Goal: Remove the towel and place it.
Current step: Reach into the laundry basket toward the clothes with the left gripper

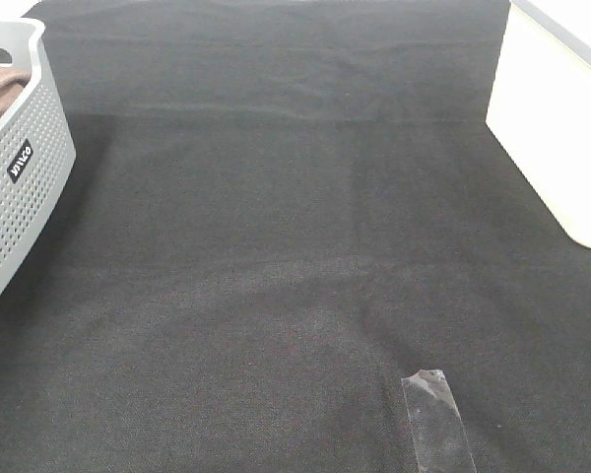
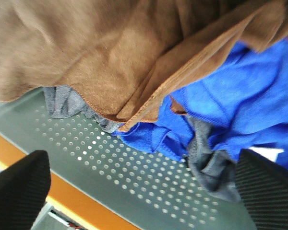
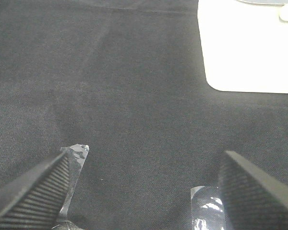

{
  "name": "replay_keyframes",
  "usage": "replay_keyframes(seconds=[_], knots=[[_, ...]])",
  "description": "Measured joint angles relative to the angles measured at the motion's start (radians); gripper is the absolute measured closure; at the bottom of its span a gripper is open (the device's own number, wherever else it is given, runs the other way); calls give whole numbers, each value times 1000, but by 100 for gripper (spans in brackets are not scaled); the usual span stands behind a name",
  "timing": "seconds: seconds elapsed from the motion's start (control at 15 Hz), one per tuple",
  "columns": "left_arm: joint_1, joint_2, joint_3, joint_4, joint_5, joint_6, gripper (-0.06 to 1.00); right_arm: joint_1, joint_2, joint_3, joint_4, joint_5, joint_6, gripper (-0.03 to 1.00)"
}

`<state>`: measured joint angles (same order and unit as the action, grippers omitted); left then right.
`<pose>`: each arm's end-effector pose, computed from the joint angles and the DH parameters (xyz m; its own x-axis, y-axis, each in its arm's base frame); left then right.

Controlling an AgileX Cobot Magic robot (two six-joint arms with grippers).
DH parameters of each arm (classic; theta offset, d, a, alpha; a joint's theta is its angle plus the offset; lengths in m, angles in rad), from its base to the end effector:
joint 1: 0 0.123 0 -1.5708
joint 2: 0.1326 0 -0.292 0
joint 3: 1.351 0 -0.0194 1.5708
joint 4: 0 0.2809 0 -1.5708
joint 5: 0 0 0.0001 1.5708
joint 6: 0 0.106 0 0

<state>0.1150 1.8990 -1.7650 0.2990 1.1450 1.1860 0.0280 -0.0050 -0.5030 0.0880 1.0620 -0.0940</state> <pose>0.4444 0.0800 0.2965 -0.4403 0.8868 0.1407 0.8315 0.3436 0.4364 0.0263 0.0089 0.2862 -0.4429 -0.0633 -0.8943 -0.1192 0.9928 -0.0112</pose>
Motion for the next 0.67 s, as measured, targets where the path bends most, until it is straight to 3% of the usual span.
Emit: replay_keyframes(seconds=[0.13, 0.67], knots=[[19, 49, -1, 5, -31, 58, -4, 0, 0, 0, 0, 0, 0, 19], [43, 214, -2, -10, -73, 122, -3, 0, 0, 0, 0, 0, 0, 19]])
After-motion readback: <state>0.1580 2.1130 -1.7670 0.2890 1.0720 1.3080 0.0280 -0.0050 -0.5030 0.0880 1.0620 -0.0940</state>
